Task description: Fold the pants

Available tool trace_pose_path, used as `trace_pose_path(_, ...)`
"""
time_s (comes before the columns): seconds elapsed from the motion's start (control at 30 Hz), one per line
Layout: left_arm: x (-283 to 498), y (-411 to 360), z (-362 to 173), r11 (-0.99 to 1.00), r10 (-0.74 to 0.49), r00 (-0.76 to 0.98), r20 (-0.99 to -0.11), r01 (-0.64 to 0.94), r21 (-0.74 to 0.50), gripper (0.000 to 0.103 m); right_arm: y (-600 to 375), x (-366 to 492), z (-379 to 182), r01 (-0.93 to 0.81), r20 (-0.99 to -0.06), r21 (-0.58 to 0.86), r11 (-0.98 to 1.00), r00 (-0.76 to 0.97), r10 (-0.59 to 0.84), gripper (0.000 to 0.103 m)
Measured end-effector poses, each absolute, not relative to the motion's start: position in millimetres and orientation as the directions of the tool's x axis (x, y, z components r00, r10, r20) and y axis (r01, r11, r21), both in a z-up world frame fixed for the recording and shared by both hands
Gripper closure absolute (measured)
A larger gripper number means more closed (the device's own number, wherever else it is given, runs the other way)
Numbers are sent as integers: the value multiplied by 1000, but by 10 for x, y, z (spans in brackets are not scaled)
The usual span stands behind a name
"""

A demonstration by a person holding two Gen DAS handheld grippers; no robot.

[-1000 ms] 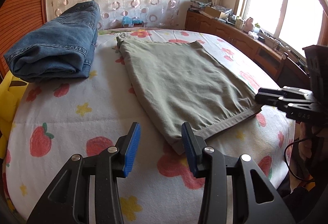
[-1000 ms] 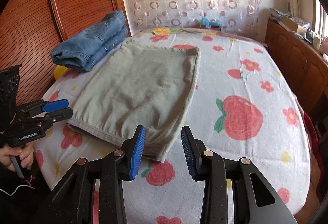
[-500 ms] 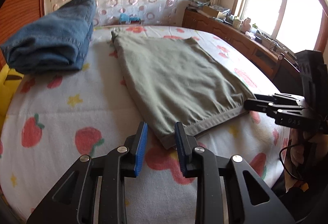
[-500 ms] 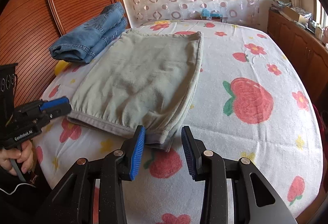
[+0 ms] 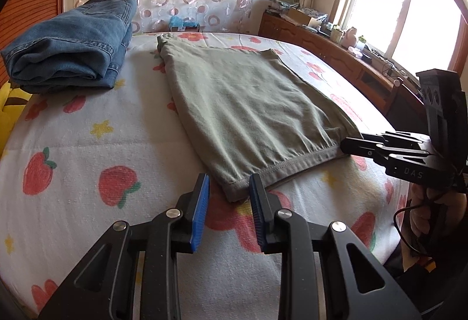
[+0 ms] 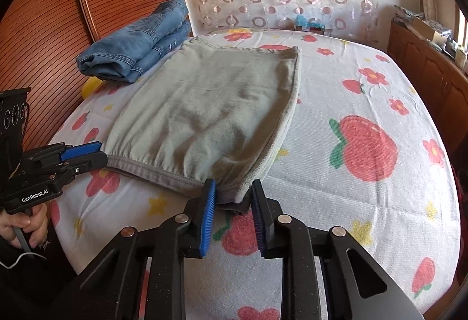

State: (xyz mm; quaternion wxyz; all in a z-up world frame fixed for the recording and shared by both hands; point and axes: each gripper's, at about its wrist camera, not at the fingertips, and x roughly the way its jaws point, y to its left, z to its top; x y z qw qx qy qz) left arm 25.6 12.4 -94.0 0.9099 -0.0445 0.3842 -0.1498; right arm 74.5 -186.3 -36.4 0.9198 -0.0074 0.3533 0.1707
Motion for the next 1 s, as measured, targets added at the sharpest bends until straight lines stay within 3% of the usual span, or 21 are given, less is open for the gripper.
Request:
trace_pose_path(0.3,297,75,-946,938,-348,649,-677,248,-244,74,-1879,766,-378,-321,-651,127,939,687,323,81)
trace_pose_path(0.47,282,37,-926,938,-345,668,-659,269,-219,92,-1869,765,-381,-325,-649,130,937,686,328,85)
trace_pose_path(0.63,231,56,-837,932,-360,688,-630,284,-224,94,-1815,734,-360,-334,-644,101,937,696,317,91)
trace_pose_path(1.0,125,122,-453,927,-376,741,-557,303,-222,95,-1865,536,-64,-369,-577,108,923,733,361,92)
